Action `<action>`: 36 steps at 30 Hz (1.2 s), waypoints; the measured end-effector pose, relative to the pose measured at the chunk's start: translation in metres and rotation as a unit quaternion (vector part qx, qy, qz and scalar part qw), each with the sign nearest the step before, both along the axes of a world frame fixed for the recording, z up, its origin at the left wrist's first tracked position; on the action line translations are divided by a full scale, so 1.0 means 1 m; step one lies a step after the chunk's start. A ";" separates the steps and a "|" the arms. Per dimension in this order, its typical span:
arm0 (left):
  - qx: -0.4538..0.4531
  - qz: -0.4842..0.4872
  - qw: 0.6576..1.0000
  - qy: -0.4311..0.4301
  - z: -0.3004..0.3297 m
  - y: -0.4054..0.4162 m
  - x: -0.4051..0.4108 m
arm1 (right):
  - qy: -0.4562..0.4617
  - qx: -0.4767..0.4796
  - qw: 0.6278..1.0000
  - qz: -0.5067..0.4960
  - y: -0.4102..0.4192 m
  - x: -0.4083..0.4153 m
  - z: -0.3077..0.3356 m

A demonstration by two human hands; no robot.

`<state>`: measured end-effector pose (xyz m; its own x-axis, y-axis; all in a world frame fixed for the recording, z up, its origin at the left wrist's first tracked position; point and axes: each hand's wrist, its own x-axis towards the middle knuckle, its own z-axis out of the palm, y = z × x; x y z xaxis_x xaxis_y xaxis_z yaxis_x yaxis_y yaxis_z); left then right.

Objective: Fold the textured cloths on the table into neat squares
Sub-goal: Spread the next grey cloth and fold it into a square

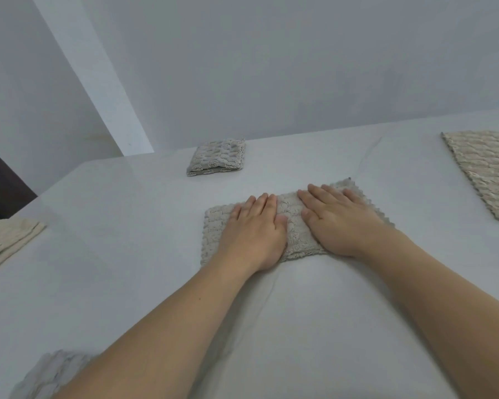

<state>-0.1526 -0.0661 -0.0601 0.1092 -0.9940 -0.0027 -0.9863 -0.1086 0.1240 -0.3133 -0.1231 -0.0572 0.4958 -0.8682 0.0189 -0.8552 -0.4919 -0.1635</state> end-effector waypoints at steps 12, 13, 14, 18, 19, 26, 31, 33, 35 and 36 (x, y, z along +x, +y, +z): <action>0.030 0.076 0.996 -0.025 0.023 0.020 0.032 | 0.009 -0.027 0.994 -0.104 -0.004 -0.014 0.012; 0.001 0.057 0.998 -0.015 0.025 0.015 0.022 | -0.020 -0.038 0.996 -0.081 -0.004 -0.009 0.015; -0.027 0.034 0.999 0.003 0.026 0.009 0.012 | -0.054 -0.032 0.997 -0.050 -0.002 -0.005 0.016; -0.026 -0.013 0.999 0.014 0.007 0.000 -0.011 | -0.045 -0.003 0.999 0.018 0.005 0.004 0.002; -0.019 -0.007 1.000 0.009 0.002 0.000 -0.011 | -0.030 -0.009 0.999 0.017 0.005 0.004 -0.002; -0.008 -0.002 1.000 0.006 0.001 0.000 -0.010 | -0.007 -0.002 1.000 0.019 0.005 0.003 -0.001; 0.013 0.013 1.000 0.005 0.003 0.012 0.010 | 0.005 0.021 0.999 -0.044 -0.006 -0.014 0.000; 0.019 0.036 0.999 0.011 0.004 0.021 0.027 | 0.009 0.040 0.994 -0.098 -0.012 -0.026 0.002; 0.032 0.063 0.997 0.017 0.005 0.032 0.042 | 0.019 0.050 0.990 -0.129 -0.014 -0.032 0.003; 0.045 0.072 0.996 0.013 0.007 0.035 0.047 | 0.027 0.049 0.989 -0.136 -0.013 -0.032 0.003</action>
<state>-0.1059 -0.0308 -0.0530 0.2503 -0.9634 -0.0955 -0.9561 -0.2615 0.1322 -0.3454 -0.1357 -0.0541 0.2413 -0.9661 -0.0915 -0.9626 -0.2263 -0.1492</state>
